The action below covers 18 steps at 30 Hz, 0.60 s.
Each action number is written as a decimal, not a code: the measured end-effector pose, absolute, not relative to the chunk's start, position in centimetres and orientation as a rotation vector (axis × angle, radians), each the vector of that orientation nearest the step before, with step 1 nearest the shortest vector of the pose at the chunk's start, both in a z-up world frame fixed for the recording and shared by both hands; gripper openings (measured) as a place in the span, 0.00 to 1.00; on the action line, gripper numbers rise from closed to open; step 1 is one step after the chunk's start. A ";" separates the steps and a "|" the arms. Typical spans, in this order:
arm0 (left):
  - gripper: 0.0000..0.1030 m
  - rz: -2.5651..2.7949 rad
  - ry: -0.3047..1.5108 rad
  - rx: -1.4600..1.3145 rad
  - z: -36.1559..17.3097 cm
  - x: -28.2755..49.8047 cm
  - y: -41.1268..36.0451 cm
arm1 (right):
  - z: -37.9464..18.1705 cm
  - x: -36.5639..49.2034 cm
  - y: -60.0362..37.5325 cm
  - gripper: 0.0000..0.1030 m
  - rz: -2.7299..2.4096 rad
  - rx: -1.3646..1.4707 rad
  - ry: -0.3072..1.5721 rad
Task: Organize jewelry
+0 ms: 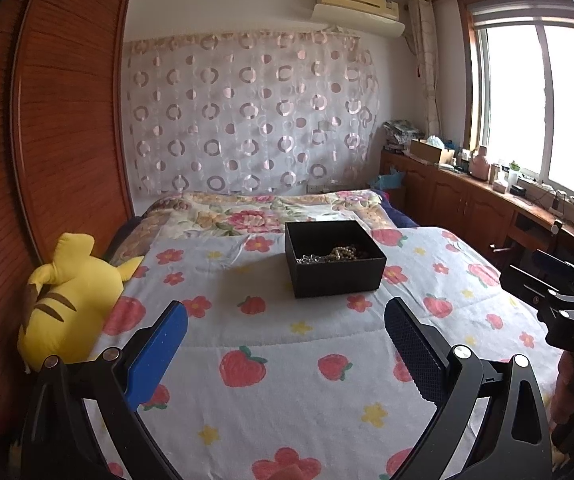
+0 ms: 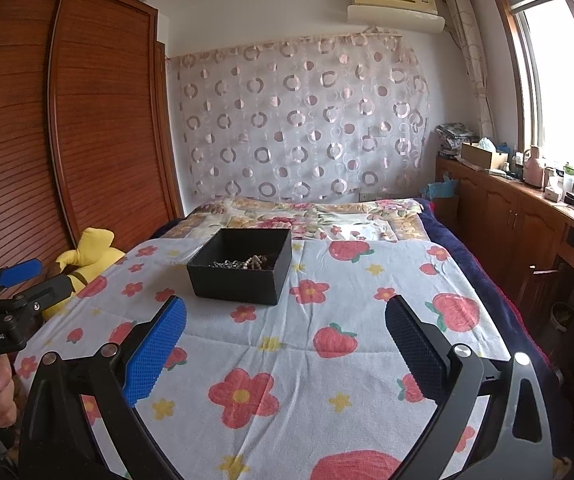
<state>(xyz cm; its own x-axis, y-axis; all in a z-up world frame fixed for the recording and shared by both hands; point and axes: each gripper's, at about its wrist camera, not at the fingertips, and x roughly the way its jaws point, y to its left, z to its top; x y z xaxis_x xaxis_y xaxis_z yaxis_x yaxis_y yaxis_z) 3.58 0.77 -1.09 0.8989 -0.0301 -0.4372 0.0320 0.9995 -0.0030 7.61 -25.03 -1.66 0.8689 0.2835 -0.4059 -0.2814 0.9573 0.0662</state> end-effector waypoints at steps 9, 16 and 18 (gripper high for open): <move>0.93 -0.035 0.434 0.003 -0.5 3.3 0.8 | -1.5 7.5 -25.0 0.98 0.294 0.005 0.424; 0.93 -0.035 0.434 0.004 -0.4 3.3 0.7 | -1.6 7.5 -25.0 0.98 0.294 0.006 0.424; 0.93 -0.037 0.431 0.004 -0.5 3.3 0.7 | -1.6 7.5 -25.0 0.98 0.292 0.005 0.424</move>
